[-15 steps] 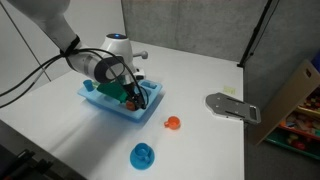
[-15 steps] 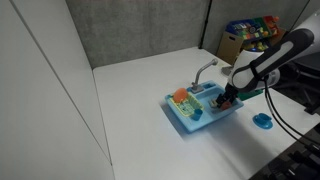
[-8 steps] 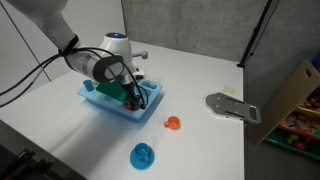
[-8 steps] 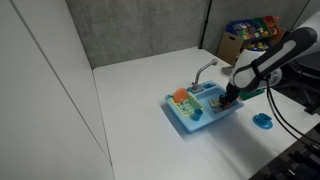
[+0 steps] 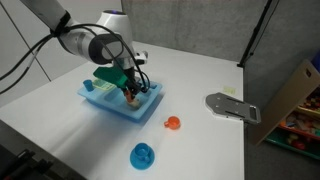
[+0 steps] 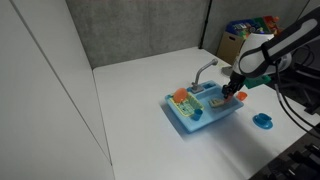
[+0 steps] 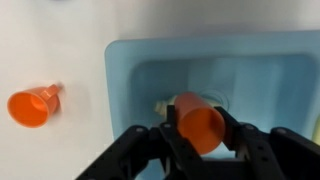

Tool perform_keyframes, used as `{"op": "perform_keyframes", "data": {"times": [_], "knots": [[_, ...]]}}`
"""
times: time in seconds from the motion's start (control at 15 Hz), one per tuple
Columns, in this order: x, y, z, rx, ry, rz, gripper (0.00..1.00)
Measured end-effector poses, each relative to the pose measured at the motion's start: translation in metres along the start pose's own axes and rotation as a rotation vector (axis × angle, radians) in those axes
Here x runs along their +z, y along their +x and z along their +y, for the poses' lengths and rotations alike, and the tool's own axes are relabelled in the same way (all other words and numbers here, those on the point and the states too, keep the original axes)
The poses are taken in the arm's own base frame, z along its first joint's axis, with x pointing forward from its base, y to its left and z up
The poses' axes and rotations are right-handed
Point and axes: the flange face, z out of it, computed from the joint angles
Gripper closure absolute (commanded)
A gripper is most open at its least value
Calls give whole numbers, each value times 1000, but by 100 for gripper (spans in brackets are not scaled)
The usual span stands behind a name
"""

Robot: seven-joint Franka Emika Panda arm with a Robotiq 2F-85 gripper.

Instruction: Remove the orange cup from the sink and put it on the countertop next to blue cup

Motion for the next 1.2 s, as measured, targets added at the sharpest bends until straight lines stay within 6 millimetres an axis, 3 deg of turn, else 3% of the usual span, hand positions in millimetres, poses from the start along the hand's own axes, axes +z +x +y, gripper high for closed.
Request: {"op": "perform_keyframes", "data": {"times": [0.07, 0.13, 0.33, 0.53, 0.6, 0.93, 1.2], "knots": [[-10, 1, 0, 0, 2, -7, 83], [-20, 1, 0, 0, 4, -14, 58], [-39, 2, -1, -1, 8, -24, 58], [-38, 0, -1, -1, 8, -27, 58], [-38, 0, -1, -1, 8, -28, 83], [-37, -1, -4, -10, 10, -28, 83], [-38, 0, -20, -77, 21, -23, 83]]}}
